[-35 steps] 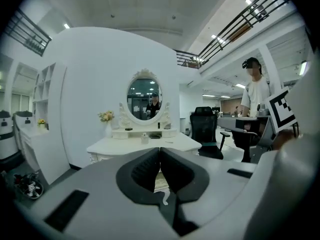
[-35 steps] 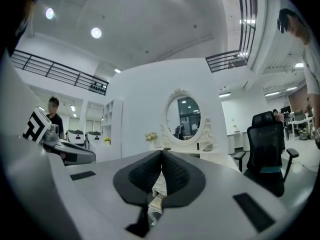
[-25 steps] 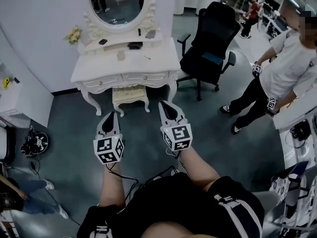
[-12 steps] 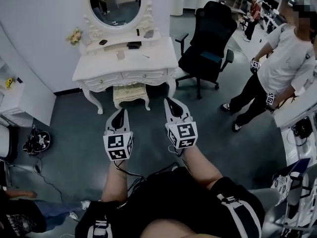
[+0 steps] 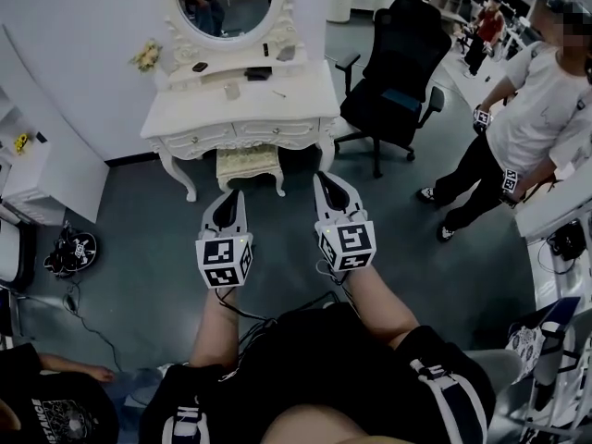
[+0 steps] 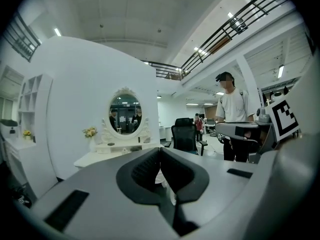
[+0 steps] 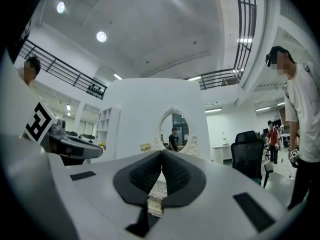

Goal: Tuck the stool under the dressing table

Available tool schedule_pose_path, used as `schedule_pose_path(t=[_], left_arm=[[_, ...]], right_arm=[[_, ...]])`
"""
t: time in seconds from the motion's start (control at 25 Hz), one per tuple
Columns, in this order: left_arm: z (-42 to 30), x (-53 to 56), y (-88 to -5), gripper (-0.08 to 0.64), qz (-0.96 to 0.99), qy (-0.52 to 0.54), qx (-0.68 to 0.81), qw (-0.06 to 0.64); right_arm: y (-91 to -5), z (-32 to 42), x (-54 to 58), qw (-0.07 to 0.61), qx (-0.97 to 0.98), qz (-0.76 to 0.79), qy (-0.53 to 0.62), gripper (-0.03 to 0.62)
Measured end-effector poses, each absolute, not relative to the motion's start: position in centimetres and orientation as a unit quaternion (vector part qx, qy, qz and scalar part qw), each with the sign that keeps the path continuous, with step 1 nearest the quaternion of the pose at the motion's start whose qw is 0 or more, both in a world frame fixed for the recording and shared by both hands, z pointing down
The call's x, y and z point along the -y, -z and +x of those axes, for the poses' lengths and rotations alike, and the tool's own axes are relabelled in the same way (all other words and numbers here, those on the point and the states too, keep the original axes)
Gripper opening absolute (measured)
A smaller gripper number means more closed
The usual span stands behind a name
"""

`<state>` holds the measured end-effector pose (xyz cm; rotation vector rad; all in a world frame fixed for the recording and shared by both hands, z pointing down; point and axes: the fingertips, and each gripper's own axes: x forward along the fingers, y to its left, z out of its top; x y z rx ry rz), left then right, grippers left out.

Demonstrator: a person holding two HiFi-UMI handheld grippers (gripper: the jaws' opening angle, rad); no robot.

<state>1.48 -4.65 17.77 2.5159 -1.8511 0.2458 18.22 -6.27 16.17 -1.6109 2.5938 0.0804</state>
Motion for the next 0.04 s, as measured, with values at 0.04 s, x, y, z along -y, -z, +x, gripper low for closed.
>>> schedule_pose_path(t=[0.04], left_arm=[[1.51,4.76,-17.75,0.020,0.804,-0.077,0.589,0.004]], right_arm=[[-16.20,18.19,6.28,0.043,-0.849,-0.526,-0.027,0.012]])
